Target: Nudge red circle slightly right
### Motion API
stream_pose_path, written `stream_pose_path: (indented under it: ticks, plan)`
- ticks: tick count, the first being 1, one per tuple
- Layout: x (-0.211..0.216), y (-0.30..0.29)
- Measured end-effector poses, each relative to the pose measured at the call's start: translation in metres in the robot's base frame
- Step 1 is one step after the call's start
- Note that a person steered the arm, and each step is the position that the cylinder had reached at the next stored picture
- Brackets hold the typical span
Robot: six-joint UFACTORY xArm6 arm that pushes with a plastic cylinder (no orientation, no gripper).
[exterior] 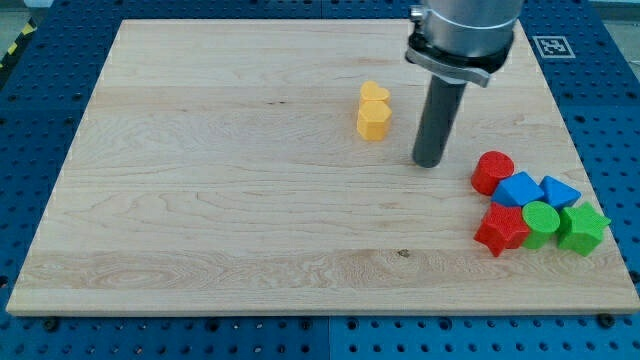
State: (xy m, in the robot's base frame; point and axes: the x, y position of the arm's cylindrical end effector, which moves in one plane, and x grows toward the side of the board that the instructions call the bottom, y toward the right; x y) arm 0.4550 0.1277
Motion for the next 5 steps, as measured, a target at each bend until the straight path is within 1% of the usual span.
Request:
stream_pose_path:
  ticks: [1, 3, 4, 5]
  plan:
    - [-0.003, 0.019]
    - [-0.013, 0.077]
    - [-0.011, 0.110]
    - [0.003, 0.113]
